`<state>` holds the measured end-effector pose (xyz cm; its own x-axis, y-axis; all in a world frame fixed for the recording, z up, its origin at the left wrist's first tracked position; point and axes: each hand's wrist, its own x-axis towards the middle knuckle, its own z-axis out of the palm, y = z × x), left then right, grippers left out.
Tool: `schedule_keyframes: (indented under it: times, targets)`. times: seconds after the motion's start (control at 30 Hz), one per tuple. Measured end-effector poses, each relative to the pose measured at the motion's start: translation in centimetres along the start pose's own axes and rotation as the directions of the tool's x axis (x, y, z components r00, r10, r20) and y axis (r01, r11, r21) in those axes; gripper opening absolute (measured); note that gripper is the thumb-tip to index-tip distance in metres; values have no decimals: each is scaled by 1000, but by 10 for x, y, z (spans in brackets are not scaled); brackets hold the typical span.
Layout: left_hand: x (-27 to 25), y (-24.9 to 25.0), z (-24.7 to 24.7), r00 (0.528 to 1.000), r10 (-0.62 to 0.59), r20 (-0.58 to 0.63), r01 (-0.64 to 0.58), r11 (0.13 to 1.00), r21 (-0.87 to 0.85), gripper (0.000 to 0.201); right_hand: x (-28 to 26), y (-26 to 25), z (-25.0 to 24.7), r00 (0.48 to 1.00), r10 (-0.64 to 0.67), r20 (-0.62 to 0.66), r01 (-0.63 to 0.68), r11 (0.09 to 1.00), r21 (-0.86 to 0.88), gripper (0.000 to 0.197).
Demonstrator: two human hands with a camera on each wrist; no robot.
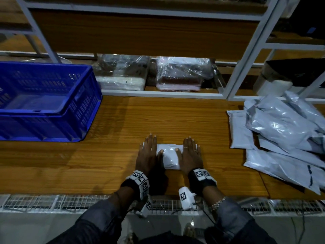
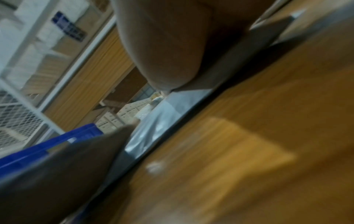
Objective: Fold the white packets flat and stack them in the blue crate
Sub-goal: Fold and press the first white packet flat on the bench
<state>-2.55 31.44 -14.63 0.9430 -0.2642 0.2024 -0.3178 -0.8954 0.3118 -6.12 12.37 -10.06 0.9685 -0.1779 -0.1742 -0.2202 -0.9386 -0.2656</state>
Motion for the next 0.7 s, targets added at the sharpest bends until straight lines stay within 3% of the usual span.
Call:
schedule_keyframes:
  times: [0.07,0.23,0.37,0.5,0.6,0.7]
  targets:
    - [-1,2,-1,1000,7,4,-7,1000,-15,70,0,10,5,999,0,49,-2,999,46,73]
    - [-2,4,-4,999,4,49,1,995,-98,68,1,10,10,998,-57,-34,58,998,30,73]
    - [-4,4,-10,996,20,86,-10,993,-116,66,1,9,6,998,-60,-15,61,997,46,73]
    - [6,9,-19,984,31,173,-22,998,-58,79,2,-2,4,994,-109,7,109,994,-27,71]
    - [8,17,-16,983,41,177,-39,999,-10,57,1,-15,11,988,-157,-7,156,986,-59,63]
    - [5,24,-14,983,45,175,-46,999,3,50,1,-18,16,989,-149,-15,147,986,-81,59]
